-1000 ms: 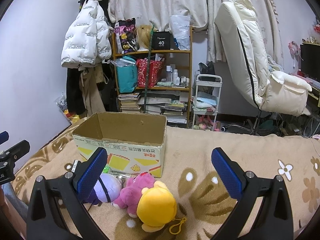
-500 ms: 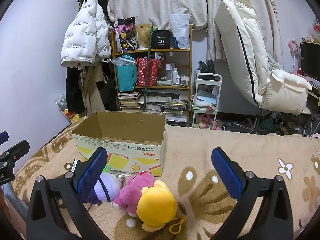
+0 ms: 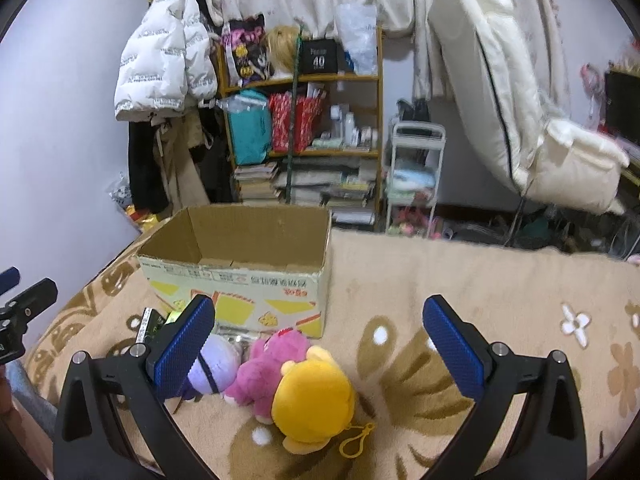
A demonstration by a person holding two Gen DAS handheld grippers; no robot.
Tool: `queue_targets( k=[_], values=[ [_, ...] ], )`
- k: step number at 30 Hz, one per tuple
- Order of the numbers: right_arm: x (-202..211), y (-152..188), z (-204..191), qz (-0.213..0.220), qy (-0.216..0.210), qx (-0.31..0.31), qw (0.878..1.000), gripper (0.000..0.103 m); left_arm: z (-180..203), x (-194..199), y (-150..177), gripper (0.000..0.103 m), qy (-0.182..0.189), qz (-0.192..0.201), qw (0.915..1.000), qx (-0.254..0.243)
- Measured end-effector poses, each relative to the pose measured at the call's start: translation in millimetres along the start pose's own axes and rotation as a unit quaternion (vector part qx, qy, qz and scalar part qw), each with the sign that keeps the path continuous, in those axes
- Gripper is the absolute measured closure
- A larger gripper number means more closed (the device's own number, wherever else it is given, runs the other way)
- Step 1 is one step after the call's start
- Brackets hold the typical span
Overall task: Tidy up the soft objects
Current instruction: 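Grasp the black-and-white box with the left tool while the right tool grasps the yellow plush bear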
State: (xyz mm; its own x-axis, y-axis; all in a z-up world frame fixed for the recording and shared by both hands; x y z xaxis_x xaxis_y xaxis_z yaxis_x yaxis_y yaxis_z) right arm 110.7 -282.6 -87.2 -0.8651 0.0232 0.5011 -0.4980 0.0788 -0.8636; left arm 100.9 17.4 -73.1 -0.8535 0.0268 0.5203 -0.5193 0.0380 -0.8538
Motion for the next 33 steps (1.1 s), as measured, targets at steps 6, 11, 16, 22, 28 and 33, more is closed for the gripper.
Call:
queue_targets(
  k=[6,11,16,22,28,33],
  values=[
    [-22,7,13,-0.053,-0.008,-0.026,0.998,0.0,1,-19,-1,0.001,-0.006,-0.026,0.9996,0.008],
    [-40,17,18,-0.097,-0.003,-0.027,0.995,0.0,4,-44,-2,0.001,-0.009,-0.058,0.9983,0.0],
    [-59,29,22,-0.144,-0.005,-0.037,0.989,0.0,5,-71,7,0.001,-0.018,-0.096,0.9952,0.003],
    [-74,50,25,-0.201,-0.013,-0.05,0.978,0.0,4,-98,20,0.001,-0.035,-0.141,0.9894,0.003],
    [-88,81,23,-0.261,-0.032,-0.078,0.962,0.005,5,-123,43,0.001,-0.04,-0.191,0.9807,-0.003],
    [-98,99,17,-0.297,-0.046,-0.084,0.95,0.009,5,-138,60,0.001,-0.038,-0.224,0.9739,0.002]
  ],
)
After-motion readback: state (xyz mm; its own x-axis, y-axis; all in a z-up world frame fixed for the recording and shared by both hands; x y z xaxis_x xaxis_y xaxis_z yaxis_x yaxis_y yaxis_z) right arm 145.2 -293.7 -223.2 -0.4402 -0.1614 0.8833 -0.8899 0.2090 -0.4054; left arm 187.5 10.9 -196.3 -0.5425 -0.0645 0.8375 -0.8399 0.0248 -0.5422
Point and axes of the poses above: each gripper's, at about its wrist camera, not at the fingertips, and x roughly against the way its jaws point, z to its right, y to its underside, the point moved 10 cm from there along -x, roughly the way its jaws point, and after that the axes turned 3 degrees about z, right-handed, at the moved point
